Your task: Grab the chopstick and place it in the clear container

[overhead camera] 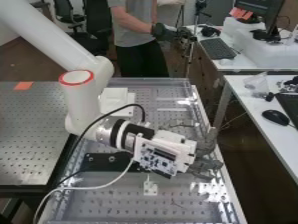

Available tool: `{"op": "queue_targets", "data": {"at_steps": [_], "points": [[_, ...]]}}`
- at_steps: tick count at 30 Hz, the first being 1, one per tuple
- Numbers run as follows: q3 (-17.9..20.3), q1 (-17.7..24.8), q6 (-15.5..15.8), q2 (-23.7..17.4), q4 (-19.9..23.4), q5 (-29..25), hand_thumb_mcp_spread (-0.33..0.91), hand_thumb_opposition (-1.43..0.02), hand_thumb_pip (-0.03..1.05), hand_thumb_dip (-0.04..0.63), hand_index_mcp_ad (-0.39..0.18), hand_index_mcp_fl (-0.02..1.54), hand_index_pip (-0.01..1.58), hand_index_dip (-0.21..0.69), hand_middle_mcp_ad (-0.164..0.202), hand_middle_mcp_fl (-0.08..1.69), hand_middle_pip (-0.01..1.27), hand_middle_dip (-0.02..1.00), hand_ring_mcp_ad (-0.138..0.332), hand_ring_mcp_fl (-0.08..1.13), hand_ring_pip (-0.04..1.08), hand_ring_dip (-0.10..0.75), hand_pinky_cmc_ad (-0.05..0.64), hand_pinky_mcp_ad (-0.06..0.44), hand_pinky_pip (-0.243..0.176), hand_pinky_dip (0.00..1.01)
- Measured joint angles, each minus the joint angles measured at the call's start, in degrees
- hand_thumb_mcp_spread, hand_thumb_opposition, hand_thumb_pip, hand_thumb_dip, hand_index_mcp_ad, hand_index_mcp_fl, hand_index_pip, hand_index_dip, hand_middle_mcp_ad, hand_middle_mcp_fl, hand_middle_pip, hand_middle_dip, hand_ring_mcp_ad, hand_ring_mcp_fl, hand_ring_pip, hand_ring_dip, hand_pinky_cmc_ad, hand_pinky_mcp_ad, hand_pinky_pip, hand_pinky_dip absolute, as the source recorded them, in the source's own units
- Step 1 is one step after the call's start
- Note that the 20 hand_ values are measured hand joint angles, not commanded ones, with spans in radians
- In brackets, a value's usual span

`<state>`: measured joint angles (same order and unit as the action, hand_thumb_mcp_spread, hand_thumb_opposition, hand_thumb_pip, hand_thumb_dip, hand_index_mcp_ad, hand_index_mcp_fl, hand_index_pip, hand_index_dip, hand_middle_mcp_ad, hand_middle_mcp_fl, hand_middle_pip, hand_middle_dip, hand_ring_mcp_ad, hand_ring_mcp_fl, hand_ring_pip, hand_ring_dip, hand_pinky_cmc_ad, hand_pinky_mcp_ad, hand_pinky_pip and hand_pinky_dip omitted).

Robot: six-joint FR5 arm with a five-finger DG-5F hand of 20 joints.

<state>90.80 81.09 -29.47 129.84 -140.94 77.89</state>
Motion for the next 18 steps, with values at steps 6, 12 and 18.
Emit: {"op": "queue_targets", "data": {"at_steps": [6,12,18], "points": [[-0.8,0.0,1.2,0.3,-1.1,-2.6,0.47,-0.8,0.68,0.305,-0.105,0.28,1.15,0.007,0.084,0.58,0.52,0.53,0.18,0.38,0.08,0.279,0.305,0.169,-0.086,0.19],[-1.3,0.2,2.9,0.5,-1.6,-3.5,0.49,-0.8,0.68,0.305,-0.105,0.27,1.21,0.007,0.082,0.56,0.62,0.54,0.161,0.38,0.08,0.33,0.34,0.168,-0.08,0.18],[-1.7,0.2,4.0,0.5,-1.7,-2.6,0.49,-0.8,0.67,0.309,-0.12,0.29,1.25,0.007,0.082,0.55,0.65,0.56,0.147,0.37,0.08,0.361,0.344,0.166,-0.066,0.18]]}}
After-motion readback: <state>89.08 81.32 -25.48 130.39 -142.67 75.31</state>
